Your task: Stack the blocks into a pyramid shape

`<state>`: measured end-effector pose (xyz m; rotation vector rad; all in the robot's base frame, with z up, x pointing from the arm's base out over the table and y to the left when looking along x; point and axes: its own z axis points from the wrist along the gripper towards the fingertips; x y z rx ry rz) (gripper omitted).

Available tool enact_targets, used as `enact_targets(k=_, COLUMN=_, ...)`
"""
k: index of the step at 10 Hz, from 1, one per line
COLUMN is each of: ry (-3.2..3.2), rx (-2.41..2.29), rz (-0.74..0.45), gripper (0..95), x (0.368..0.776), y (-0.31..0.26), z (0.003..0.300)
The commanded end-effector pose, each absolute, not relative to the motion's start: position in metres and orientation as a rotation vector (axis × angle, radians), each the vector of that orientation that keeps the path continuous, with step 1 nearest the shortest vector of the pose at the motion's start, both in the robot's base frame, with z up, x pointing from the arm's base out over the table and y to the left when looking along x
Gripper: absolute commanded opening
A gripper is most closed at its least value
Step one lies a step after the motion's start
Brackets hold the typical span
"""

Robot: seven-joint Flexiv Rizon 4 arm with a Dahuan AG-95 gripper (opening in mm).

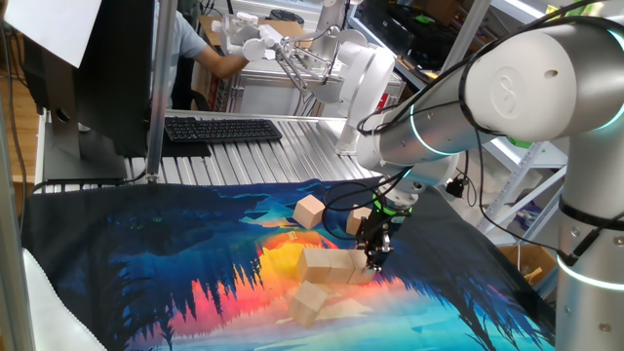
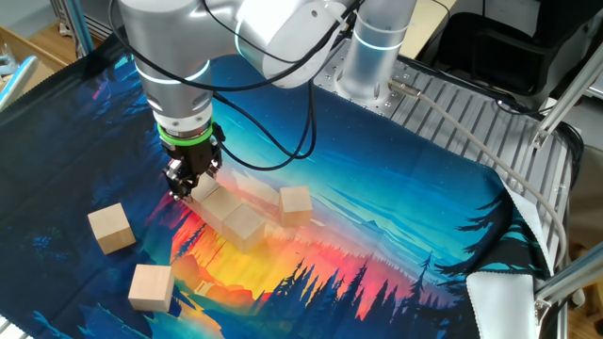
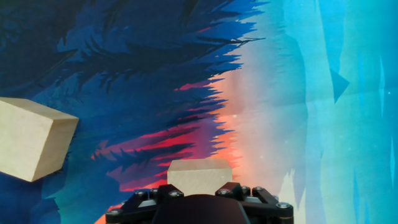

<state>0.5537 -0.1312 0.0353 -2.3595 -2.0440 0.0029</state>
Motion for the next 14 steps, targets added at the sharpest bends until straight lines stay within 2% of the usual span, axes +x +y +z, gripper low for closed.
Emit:
enact_targets(k=1, ry=-2.044, rx=-2.360, rz=0.003, gripper=38.0, x=0.554, y=-0.131, z=0.035)
enact_targets(k=6, ry=-2.044, rx=-2.360, rz=0.003, gripper=38.0, x=0.554, y=-0.131, z=0.035)
enact_targets(k=7, ry=-2.187, rx=-2.147, rz=-0.025, gripper=76.0, x=0.555, y=-0.136, z=0.088)
enact_targets(k=14, ry=-2.177, rx=-2.150, rz=-0.033, gripper=76.0, x=0.555, y=-0.136, z=0.087)
